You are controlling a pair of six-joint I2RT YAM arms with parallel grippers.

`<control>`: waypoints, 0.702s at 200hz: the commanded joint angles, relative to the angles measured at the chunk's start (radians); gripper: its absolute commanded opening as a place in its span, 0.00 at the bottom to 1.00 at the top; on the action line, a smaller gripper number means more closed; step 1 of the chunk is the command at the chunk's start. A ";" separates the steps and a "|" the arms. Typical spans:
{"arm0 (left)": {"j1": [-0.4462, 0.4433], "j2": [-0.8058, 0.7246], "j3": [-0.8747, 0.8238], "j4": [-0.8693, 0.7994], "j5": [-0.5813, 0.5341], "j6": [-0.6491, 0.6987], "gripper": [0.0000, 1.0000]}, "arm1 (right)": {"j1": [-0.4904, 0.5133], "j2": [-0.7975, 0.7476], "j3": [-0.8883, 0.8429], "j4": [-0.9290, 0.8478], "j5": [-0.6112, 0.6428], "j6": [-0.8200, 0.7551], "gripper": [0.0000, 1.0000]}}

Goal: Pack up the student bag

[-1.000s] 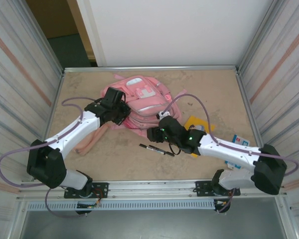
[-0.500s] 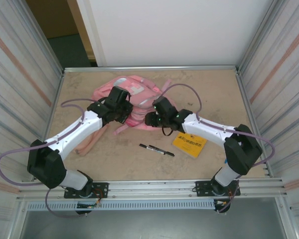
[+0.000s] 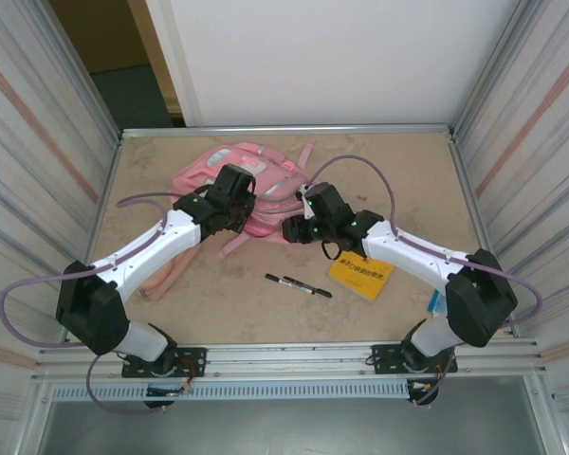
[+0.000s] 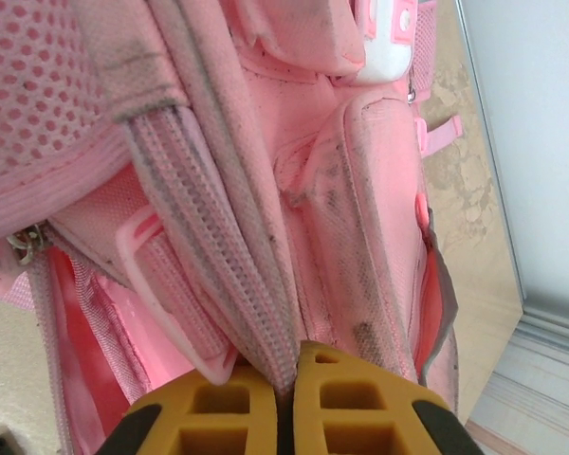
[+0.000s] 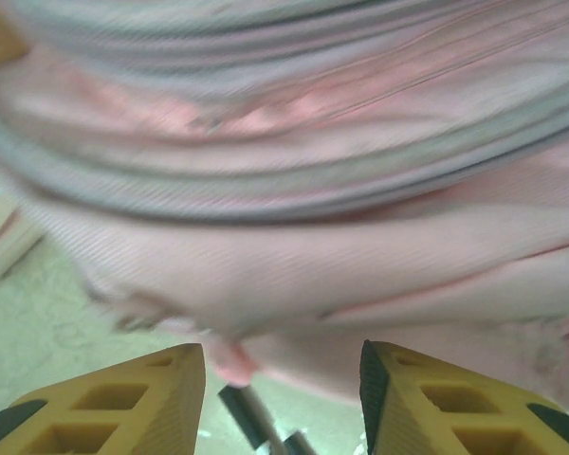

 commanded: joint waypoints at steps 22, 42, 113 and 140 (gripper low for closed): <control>-0.010 -0.014 0.045 0.034 -0.048 -0.026 0.00 | 0.118 0.005 0.011 -0.030 0.172 0.025 0.52; -0.010 -0.015 0.043 0.032 -0.039 -0.036 0.00 | 0.135 0.048 0.038 -0.047 0.290 0.082 0.53; -0.011 -0.024 0.047 0.028 -0.039 0.007 0.00 | 0.229 0.197 0.175 -0.037 0.449 0.199 0.40; -0.011 -0.026 0.038 0.035 -0.038 0.001 0.00 | 0.231 0.212 0.188 -0.066 0.453 0.219 0.28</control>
